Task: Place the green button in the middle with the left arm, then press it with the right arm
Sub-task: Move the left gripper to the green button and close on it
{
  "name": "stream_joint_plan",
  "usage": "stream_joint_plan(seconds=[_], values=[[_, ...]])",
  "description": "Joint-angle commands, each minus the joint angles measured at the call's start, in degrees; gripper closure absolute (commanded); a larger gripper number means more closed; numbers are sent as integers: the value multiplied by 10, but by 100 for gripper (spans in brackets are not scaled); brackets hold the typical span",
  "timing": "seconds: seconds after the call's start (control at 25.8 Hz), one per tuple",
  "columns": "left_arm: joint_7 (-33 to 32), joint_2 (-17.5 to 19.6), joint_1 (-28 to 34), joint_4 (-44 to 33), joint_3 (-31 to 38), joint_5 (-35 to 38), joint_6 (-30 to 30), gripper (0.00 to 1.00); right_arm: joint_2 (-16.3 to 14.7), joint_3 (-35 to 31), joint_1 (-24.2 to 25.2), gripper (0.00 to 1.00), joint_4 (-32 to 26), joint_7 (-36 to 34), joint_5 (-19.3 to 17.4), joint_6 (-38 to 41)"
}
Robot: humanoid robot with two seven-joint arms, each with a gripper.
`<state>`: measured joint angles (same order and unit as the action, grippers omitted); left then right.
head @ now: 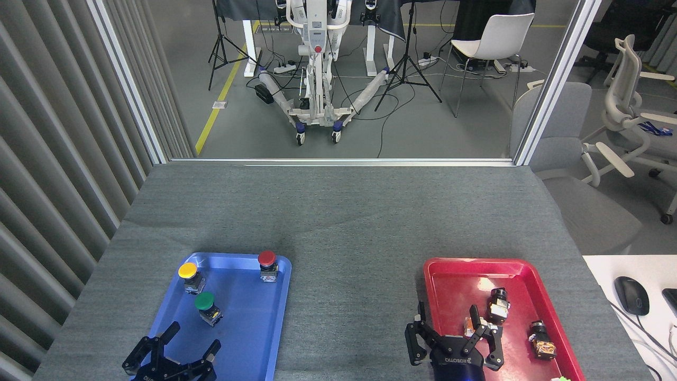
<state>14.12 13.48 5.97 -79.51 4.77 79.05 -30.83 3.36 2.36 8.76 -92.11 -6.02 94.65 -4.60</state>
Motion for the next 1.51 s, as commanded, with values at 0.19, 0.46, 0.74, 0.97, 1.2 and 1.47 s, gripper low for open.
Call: stream_joint_plan(seconds=[0.19, 0.46, 0.74, 0.97, 1.2, 1.47], values=[[-5, -41, -36, 56, -2, 44, 60, 1, 1, -1, 0, 0, 0, 0, -1, 1], [-6, -21, -110, 154, -2, 42, 57, 0, 1, -1, 0, 0, 1, 2, -3, 3], [-5, -18, -112, 163, -3, 43, 48, 0, 1, -2, -1, 0, 1, 4, -5, 4], [-7, -25, -122, 168, -8, 43, 49, 0, 1, -2, -1, 0, 1, 19, -7, 3], [-5, -28, -152, 224, -47, 42, 53, 0, 1, -2, -1, 0, 1, 17, -7, 3], [-4, -45, -159, 245, -50, 38, 102, 1, 1, -3, -1, 0, 1, 18, -7, 3]])
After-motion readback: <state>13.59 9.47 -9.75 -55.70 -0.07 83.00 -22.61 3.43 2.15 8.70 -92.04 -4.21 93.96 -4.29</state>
